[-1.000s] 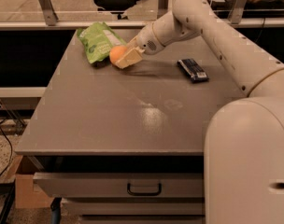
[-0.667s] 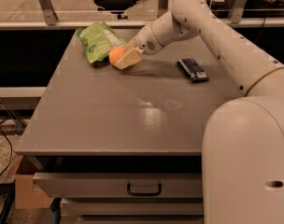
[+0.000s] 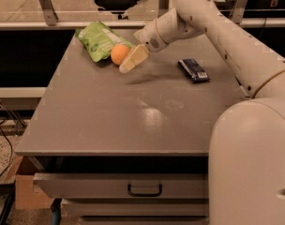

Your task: Move orange near green rice chip bag

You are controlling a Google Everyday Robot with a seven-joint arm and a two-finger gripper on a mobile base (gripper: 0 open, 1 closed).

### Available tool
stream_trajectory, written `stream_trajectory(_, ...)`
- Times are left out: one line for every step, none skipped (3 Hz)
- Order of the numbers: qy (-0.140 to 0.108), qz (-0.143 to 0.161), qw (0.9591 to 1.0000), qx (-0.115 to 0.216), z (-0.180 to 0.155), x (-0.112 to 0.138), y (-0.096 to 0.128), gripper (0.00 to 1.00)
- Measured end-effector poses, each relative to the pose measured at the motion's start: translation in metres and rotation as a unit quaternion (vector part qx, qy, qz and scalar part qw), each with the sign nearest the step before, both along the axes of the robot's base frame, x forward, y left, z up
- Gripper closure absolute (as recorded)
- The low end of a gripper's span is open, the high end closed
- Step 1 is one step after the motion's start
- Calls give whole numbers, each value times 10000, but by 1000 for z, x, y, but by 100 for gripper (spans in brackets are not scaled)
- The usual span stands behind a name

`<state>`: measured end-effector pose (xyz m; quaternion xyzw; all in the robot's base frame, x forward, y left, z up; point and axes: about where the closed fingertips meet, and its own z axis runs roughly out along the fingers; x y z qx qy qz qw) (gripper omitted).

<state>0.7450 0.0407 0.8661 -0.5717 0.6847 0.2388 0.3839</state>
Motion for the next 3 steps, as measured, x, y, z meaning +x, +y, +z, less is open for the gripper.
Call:
stream_trajectory(-250,-448,9986,121,28,-3,-38,0)
stream_trajectory(-745,-1456,9865,59,73,-20,-131,0)
stream_trajectory(-906,-1744,9805,43,88,-29,-161,0)
